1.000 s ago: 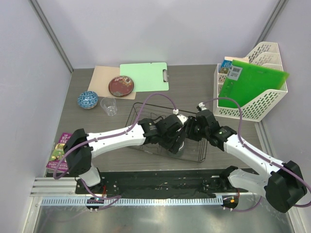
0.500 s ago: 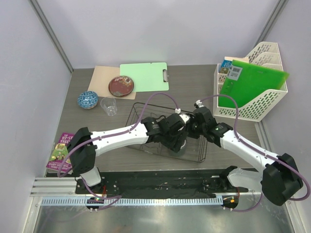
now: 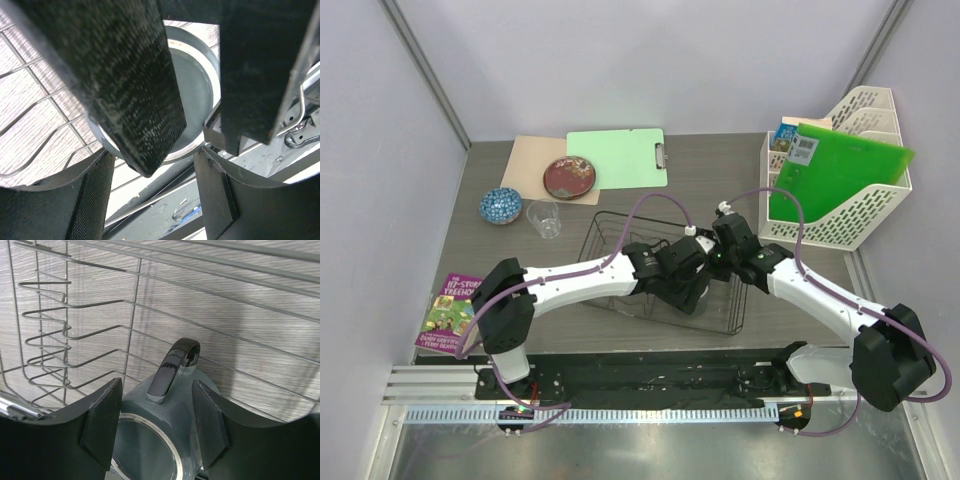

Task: Unload the mixed dishes from the dish rack
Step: Adjust the cup in the dish rack, then pick up the cup from the dish rack.

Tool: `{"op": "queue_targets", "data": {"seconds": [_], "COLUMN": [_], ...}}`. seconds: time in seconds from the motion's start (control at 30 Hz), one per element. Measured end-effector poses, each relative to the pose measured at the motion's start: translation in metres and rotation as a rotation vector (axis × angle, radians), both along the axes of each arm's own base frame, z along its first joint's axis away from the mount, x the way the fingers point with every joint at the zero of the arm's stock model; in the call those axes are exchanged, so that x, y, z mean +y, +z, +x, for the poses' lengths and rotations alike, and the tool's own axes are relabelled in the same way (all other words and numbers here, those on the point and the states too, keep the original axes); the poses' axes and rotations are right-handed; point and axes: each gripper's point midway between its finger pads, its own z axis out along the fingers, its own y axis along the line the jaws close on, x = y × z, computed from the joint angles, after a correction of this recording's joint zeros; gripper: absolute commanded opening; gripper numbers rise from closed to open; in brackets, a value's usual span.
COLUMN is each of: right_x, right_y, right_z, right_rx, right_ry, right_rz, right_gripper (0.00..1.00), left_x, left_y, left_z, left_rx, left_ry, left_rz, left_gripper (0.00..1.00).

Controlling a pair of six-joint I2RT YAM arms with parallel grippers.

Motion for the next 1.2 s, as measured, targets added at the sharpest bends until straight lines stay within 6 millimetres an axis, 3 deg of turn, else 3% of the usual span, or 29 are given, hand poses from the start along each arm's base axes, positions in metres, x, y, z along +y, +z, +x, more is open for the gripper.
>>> {"op": "queue_targets", "data": {"seconds": [0.43, 0.53, 0.67, 0.87, 1.07, 1.2], "right_x": [-0.001, 0.001, 0.001, 0.0, -0.002, -0.004], "right_y": [0.004, 0.007, 0.007, 0.005, 0.004, -0.003], "right_z": [-0.003, -0.003, -0.002, 0.001, 0.005, 0.007], "right_rx": [-0.014, -0.02, -0.012, 0.006, 0.034, 0.063], "right_ry": [0.037, 0.056, 0.071, 0.112, 0.167, 0.193], "right_rz": [-0.046, -0.052, -0.069, -0.128, -0.206, -0.251], "right_gripper": [0.69, 0.69, 0.7, 0.69, 0.64, 0.53], "left_x": [0.002, 0.008, 0.016, 0.04, 0.057, 0.061], "left_y": [0.005, 0.018, 0.049, 0.083, 0.076, 0.065], "left_z": [0.011, 0.015, 0.021, 0.027, 0.03, 0.028], "left_rx": [-0.075, -0.112, -0.179, -0.259, -0.28, -0.268], "left_ry": [0.064, 0.084, 0.123, 0.211, 0.269, 0.281], "left_rz": [-0.021, -0.036, -0.096, -0.164, -0.146, -0.13], "left_gripper": [0.81, 0.81, 0.82, 0.86, 0.84, 0.84]}}
